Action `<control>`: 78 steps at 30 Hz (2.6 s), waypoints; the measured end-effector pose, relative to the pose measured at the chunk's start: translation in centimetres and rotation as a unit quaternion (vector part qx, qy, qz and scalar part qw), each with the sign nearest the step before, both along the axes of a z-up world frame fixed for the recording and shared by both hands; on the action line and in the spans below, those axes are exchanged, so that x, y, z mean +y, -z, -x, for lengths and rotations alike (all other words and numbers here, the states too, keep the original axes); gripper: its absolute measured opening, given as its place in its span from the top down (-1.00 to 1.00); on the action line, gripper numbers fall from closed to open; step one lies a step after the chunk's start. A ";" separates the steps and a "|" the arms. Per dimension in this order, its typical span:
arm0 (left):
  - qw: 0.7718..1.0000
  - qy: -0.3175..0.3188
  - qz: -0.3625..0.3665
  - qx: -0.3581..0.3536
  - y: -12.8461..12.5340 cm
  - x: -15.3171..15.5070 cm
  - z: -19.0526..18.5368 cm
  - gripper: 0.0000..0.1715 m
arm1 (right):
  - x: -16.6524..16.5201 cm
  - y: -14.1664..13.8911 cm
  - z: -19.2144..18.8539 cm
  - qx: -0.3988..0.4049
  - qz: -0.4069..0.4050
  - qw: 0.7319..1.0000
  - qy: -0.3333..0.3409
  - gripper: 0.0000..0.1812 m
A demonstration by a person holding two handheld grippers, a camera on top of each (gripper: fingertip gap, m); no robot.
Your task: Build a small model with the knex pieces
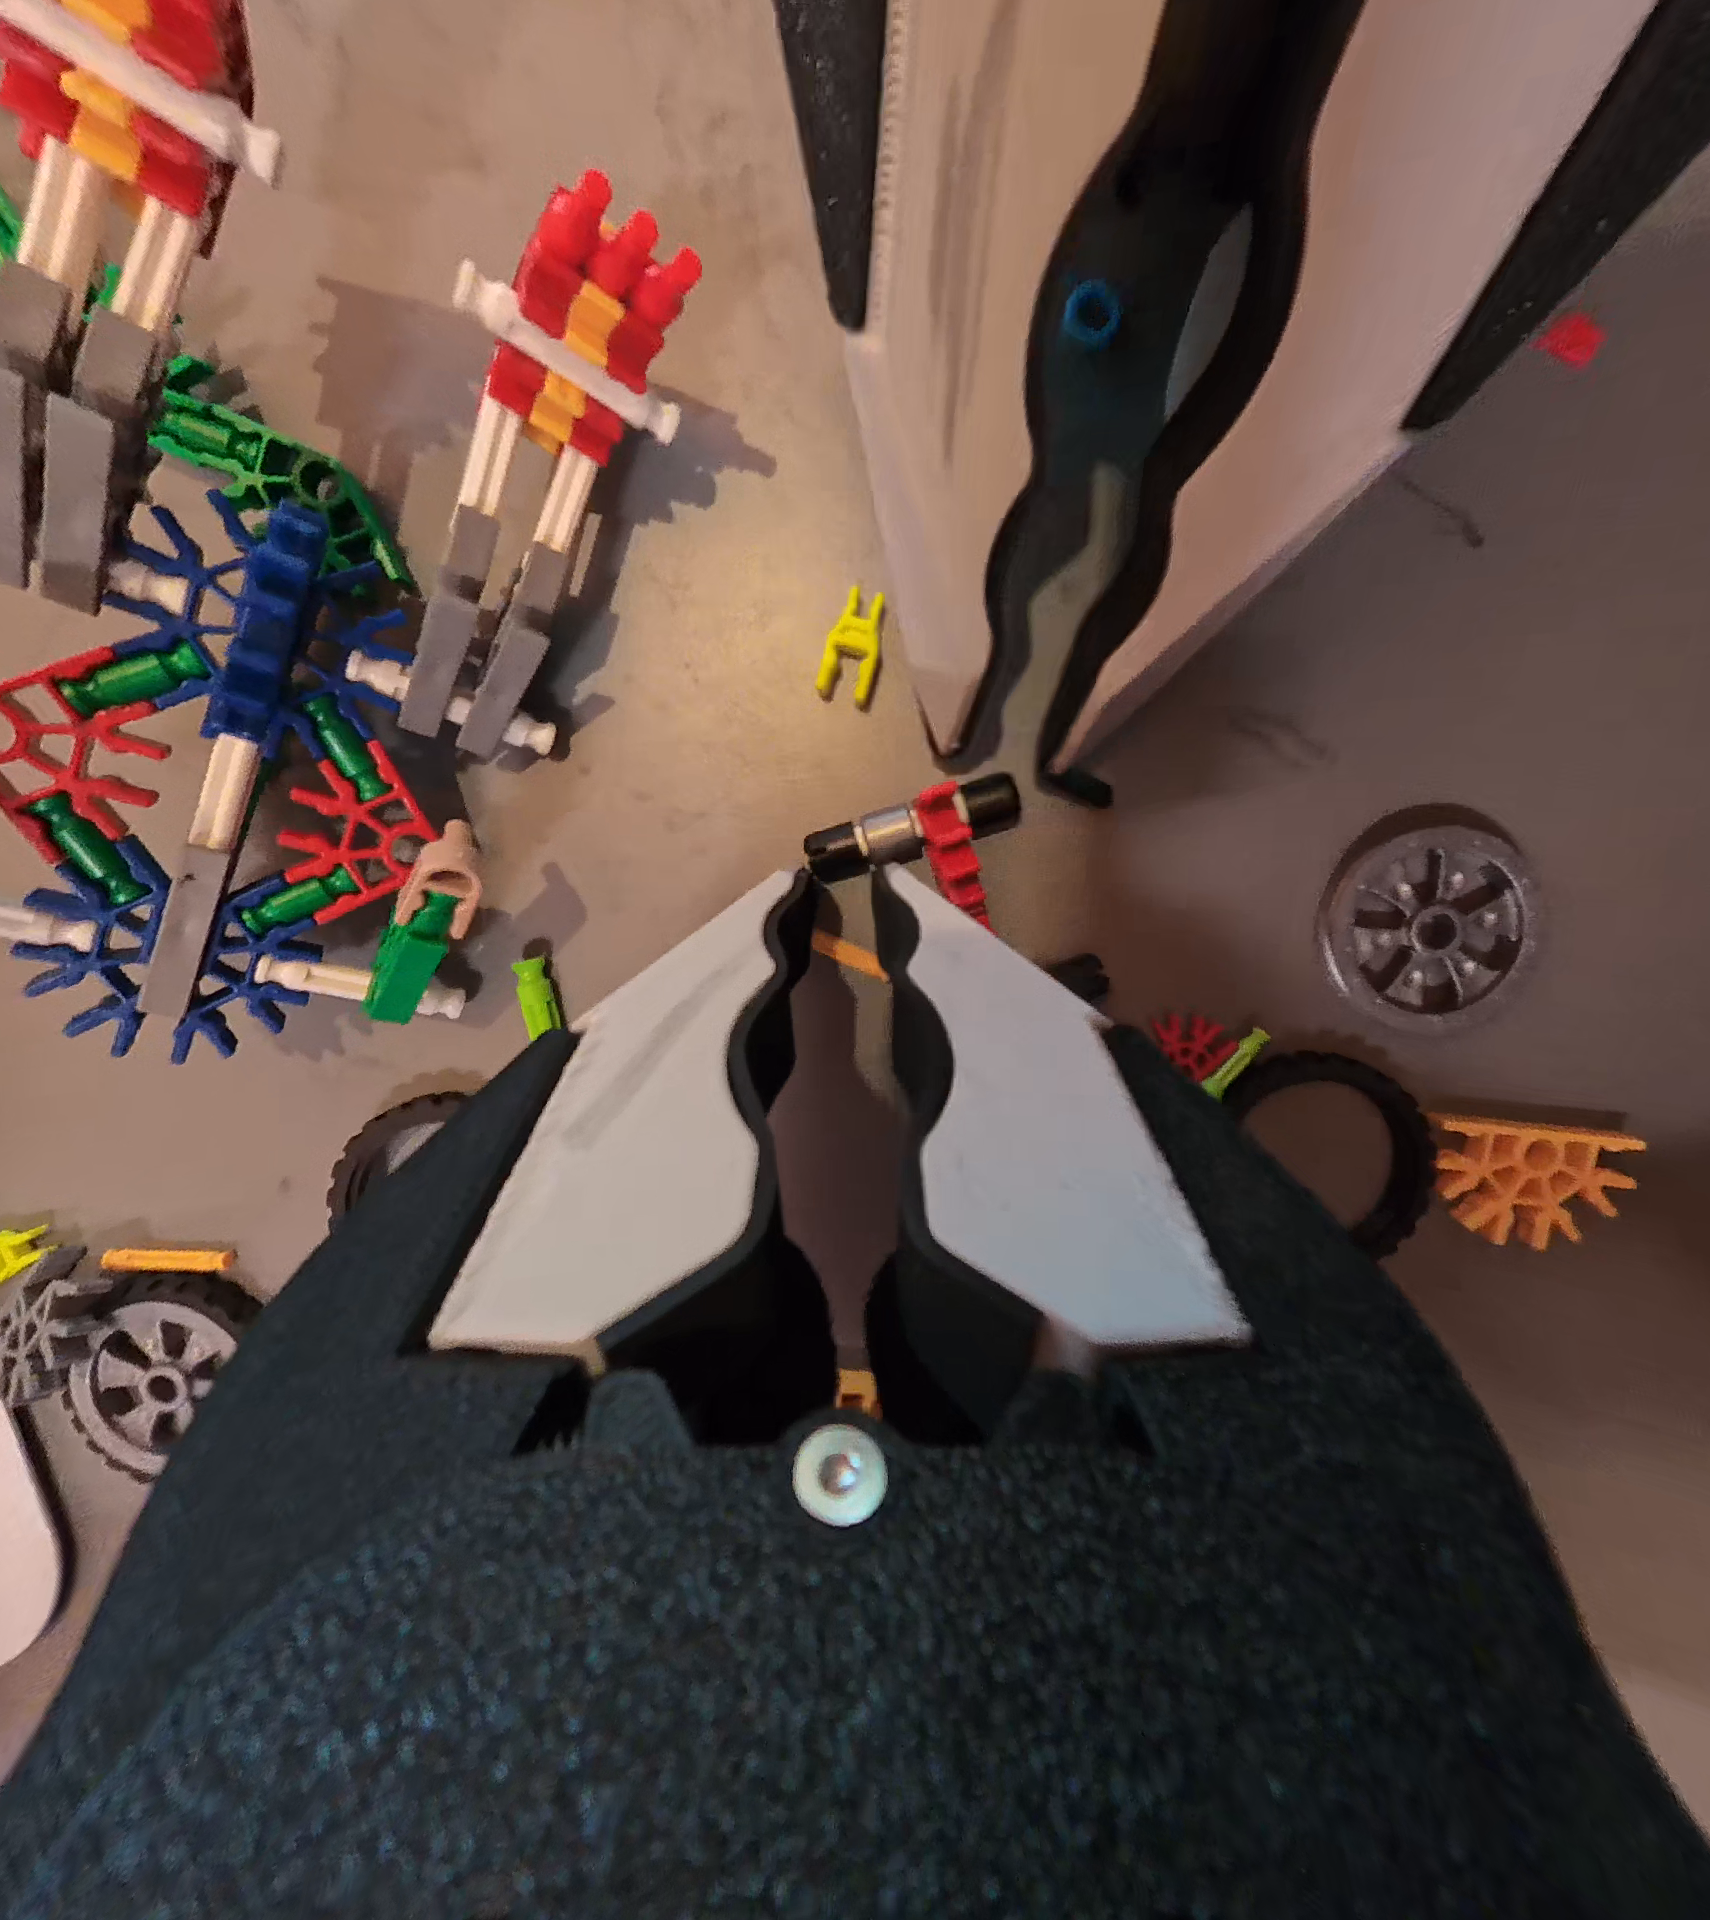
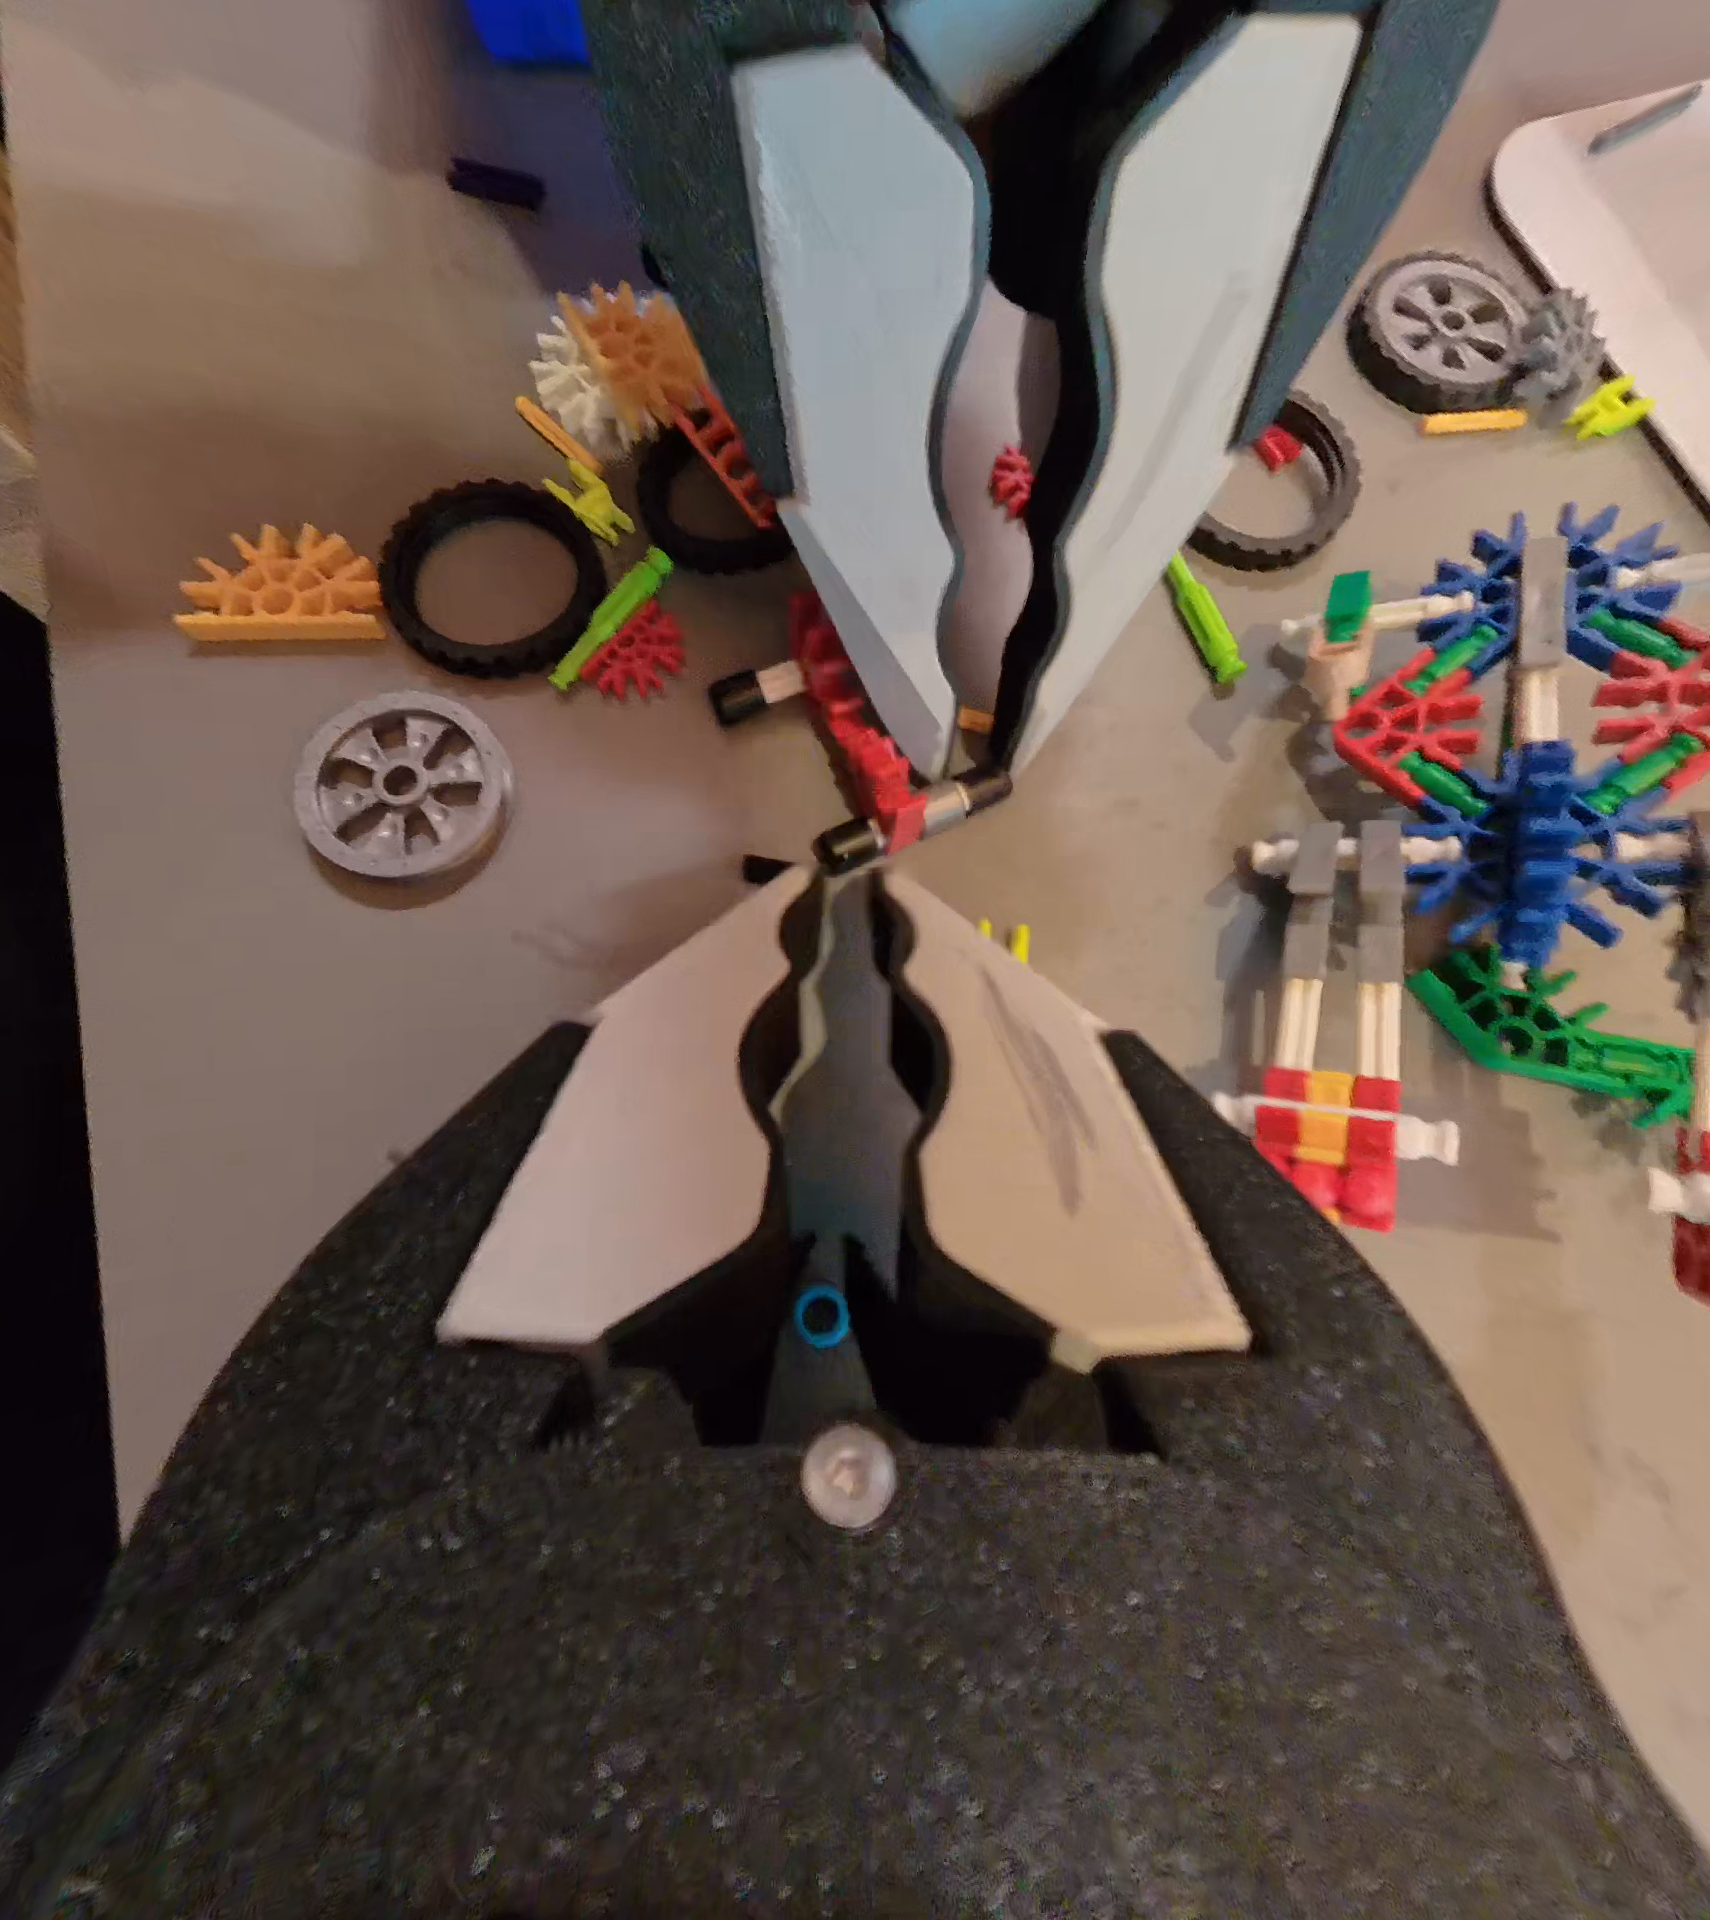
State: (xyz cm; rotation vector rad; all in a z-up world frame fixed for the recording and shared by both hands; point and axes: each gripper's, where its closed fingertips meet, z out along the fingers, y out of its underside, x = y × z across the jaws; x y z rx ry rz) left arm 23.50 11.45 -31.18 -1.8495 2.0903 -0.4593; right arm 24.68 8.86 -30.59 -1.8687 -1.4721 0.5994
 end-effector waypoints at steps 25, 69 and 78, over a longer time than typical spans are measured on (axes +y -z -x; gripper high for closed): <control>0.997 -0.049 0.048 0.026 0.1 -1.5 0.1 0.71 | 1.0 0.3 0.4 -0.014 -0.010 0.999 -0.047 0.70; 0.999 0.009 0.033 0.001 0.2 -4.2 -0.8 0.68 | -0.5 0.5 -0.4 -0.009 0.033 0.998 -0.048 0.74; 1.000 0.002 0.031 -0.004 0.2 -4.3 -0.8 0.67 | -1.0 0.1 -0.6 0.010 0.072 0.995 -0.071 0.51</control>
